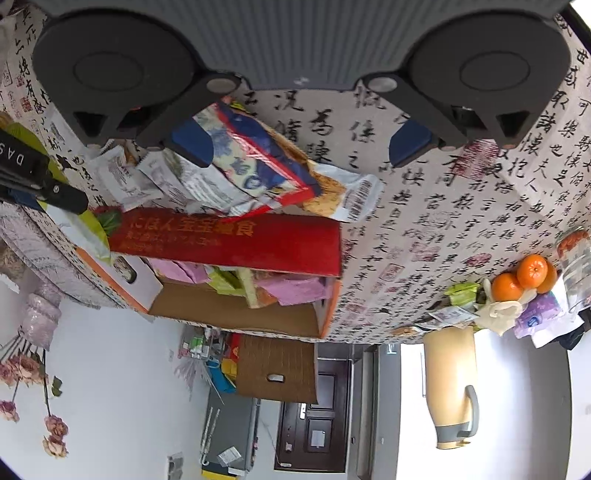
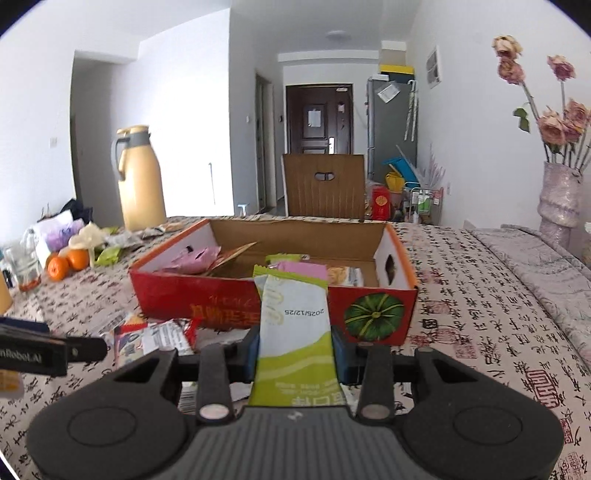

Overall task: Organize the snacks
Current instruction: 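Grasp the blue-white wafer bag with the left gripper while the right holds its packet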

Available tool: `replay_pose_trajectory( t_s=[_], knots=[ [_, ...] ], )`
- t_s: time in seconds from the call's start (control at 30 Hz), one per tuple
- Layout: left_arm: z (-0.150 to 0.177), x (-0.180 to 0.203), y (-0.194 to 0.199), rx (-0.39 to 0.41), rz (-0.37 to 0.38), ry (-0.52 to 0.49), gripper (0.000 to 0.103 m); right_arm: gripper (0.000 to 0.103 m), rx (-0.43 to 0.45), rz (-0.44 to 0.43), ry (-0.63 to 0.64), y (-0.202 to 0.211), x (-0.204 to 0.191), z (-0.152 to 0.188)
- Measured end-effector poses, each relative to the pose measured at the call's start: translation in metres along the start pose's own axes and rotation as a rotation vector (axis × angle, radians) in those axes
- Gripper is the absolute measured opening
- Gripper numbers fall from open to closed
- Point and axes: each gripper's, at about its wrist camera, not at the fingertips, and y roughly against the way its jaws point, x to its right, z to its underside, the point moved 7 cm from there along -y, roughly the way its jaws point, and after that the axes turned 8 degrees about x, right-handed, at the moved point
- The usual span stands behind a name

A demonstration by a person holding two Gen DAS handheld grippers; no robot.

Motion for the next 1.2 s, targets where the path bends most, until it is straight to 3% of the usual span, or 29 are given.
replay_pose_trajectory(
  t_s=[0.53,0.93,1.2],
  knots=[
    [-0.006,0.057,-0.020,-0.049,-0.044,-0.043,0.103,0.037,0.034,0.038,-0.113,0.000,0.055,0.013],
    [-0.002,0.061,-0.056,-0.140,-0.157,-0.021,0.103,0.037,0.030,0.025,-0.148,-0.011,0.065,0.026],
    [0.008,0.063,-0.068,-0.181,-0.182,-0.021,0.103,0.037,0.020,0.011,-0.157,-0.015,0.064,0.030]
  ],
)
